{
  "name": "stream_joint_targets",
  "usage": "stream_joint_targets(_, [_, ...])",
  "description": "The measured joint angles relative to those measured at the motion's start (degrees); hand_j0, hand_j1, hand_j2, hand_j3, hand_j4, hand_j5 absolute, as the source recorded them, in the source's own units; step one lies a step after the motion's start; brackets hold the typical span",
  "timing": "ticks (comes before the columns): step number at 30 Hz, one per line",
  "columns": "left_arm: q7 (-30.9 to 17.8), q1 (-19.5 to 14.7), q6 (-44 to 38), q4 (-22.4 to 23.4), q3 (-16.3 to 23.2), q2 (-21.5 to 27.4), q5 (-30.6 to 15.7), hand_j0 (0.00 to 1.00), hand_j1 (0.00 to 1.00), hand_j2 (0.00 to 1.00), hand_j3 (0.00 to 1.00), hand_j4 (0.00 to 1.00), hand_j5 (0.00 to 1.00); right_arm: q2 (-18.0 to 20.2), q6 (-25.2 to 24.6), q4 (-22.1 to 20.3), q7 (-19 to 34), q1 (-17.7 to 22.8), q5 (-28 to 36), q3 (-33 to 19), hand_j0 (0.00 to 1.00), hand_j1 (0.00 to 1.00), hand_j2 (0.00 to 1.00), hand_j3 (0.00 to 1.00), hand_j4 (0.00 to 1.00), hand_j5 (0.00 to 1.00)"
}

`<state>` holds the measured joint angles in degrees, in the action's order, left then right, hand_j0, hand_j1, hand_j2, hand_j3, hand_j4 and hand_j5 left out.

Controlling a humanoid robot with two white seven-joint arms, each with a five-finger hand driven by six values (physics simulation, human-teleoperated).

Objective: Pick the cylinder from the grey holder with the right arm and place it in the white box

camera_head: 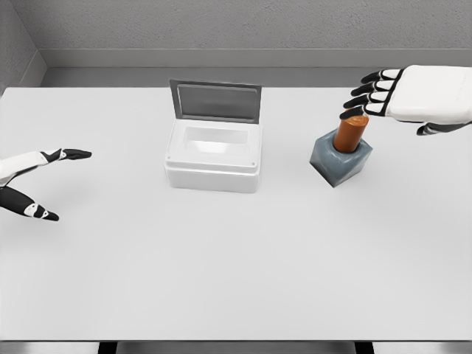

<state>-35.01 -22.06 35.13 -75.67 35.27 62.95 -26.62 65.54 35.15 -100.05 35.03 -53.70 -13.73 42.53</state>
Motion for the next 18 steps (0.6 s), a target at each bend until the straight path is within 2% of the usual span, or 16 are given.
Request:
stream_joint_targets(4, [0.0,-0.5,0.0,0.3,0.1,-0.1,-0.2,1.0,1.0,1.0,1.0,1.0,1.0,-0.4,0.0,0.0,0.0,0.1,-0.1,0.0,1.0,1.0,1.0,1.0,1.0,1.0])
stream_joint_targets(6, [0.0,-4.6,0.1,0.6,0.6,-0.6,-0.1,1.0,1.0,1.0,1.0,1.0,1.0,-1.6,-1.6,1.0,0.0,-0.7,-0.1,0.1,1.0,1.0,1.0,1.0,1.0,1.0])
stream_joint_targets(10, [0.0,-7.9,-2.2,2.1,1.6,-4.6,-1.3,1.0,1.0,1.0,1.0,1.0,1.0,-5.0,-4.5,4.6,0.0,-1.5,-1.5,0.7,1.0,1.0,1.0,1.0,1.0,1.0])
stream_joint_targets(11, [0.0,-8.0,-2.9,3.0,1.7,-5.6,-2.2,1.0,1.0,1.0,1.0,1.0,1.0,-5.7,-4.8,5.3,0.0,-1.6,-1.9,1.2,1.0,1.0,1.0,1.0,1.0,1.0])
stream_joint_targets(15, [0.0,-7.8,-4.3,11.4,1.9,-9.7,-6.9,1.0,1.0,1.0,1.0,1.0,1.0,-8.3,-5.2,7.2,0.0,-2.1,-5.2,3.7,1.0,1.0,1.0,1.0,1.0,1.0])
stream_joint_targets(18, [0.0,-8.2,-6.3,13.7,2.1,-11.8,-8.0,1.0,1.0,1.0,1.0,1.0,1.0,-9.4,-5.1,7.6,0.0,-2.5,-7.8,5.6,1.0,1.0,1.0,1.0,1.0,1.0])
